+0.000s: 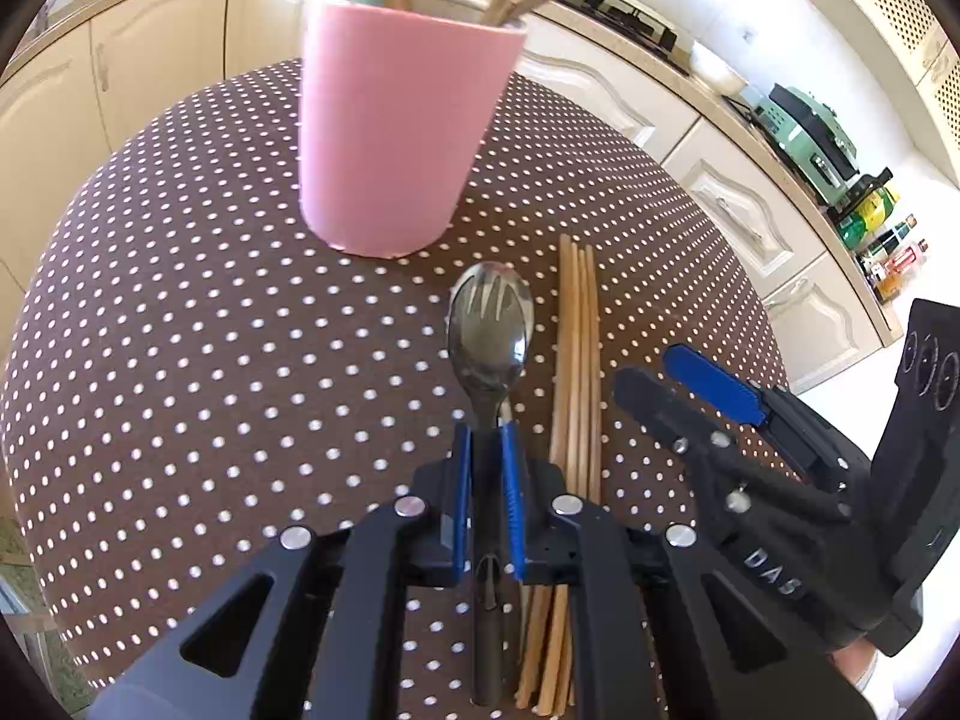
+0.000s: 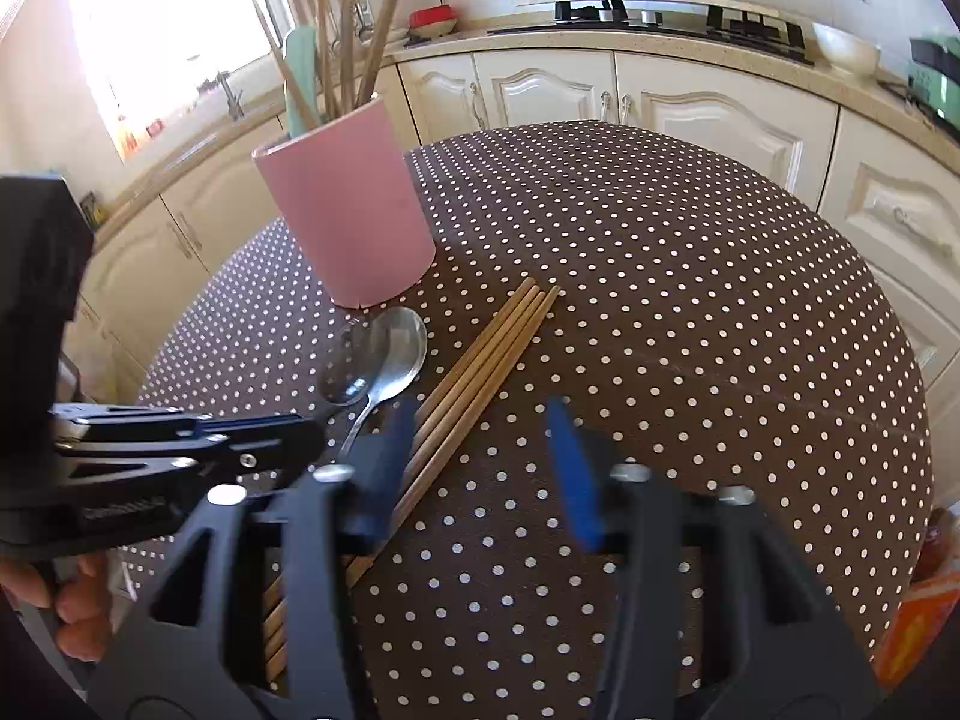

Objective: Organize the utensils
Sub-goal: 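Lower both open grippers back toward the utensils beside the pink cup, then grasp the dark fork with the left gripper while the right gripper grasps a chopstick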

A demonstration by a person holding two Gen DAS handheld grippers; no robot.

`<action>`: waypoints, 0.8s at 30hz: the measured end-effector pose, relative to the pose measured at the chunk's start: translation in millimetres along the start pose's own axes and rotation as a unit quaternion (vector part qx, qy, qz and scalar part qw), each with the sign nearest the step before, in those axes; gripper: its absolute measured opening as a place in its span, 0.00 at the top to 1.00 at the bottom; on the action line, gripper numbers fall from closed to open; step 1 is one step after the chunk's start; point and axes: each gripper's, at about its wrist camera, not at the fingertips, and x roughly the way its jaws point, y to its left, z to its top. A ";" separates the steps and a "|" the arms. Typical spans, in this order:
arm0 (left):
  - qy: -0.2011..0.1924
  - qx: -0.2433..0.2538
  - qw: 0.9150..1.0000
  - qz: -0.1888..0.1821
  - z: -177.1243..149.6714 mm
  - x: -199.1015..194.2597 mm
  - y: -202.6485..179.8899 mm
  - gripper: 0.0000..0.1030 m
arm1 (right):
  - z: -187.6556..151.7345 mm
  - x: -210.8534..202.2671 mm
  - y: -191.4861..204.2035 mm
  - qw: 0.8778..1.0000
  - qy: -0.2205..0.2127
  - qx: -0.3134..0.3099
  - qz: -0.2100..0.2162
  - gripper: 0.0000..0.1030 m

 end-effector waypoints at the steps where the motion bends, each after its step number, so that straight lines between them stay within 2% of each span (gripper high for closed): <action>1: -0.001 -0.003 1.000 -0.003 -0.7 -2.1 2.8 0.90 | -0.5 2.6 2.2 1.000 0.004 -0.005 -0.008 0.53; 13: -0.020 -0.017 0.999 0.022 -4.9 -19.6 20.0 0.90 | -9.4 17.3 12.6 0.997 0.054 -0.028 -0.040 0.53; 24: -0.008 -0.022 0.999 0.047 10.4 0.2 8.0 0.90 | 9.0 24.5 15.3 0.987 0.132 -0.075 -0.050 0.58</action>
